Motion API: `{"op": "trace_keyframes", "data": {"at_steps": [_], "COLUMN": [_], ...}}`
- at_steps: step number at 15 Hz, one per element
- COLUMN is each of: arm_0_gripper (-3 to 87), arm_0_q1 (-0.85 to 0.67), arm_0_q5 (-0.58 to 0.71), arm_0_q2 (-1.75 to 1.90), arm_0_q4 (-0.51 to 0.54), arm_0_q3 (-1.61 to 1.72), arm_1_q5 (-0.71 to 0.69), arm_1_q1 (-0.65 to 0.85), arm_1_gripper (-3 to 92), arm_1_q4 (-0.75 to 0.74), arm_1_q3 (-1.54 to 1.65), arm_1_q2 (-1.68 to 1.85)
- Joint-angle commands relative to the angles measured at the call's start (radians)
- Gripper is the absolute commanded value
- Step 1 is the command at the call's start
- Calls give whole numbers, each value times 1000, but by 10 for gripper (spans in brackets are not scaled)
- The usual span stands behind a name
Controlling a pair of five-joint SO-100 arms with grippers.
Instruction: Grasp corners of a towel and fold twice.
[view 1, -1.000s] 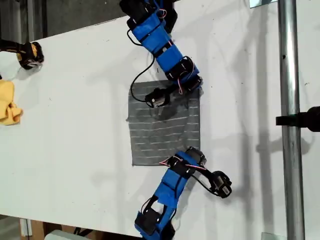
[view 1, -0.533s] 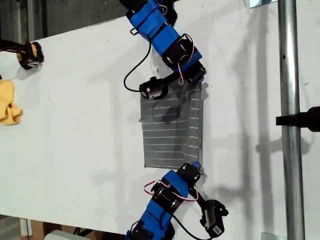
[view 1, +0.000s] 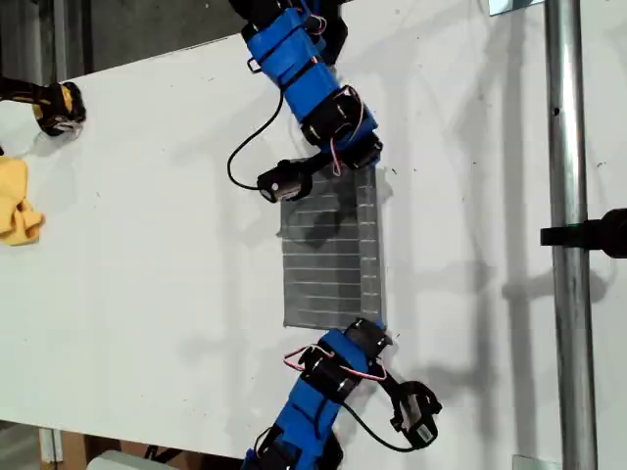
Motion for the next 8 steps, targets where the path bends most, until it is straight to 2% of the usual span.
{"op": "trace_keyframes", "data": {"at_steps": [1, 3, 8], "arm_0_gripper": [-15, -15, -15], "arm_0_q1": [-158, -295, -546], "arm_0_q5": [66, 155, 407], "arm_0_q2": [94, 172, 235], "arm_0_q4": [8, -8, -5], "arm_0_q3": [72, 143, 161], "arm_1_q5": [-124, -239, -523], "arm_1_q1": [184, 342, 686], "arm_1_gripper": [-2, -2, -2], "arm_1_q4": [-11, -66, -94], "arm_1_q3": [57, 129, 132], "arm_1_q2": [106, 175, 293]}}
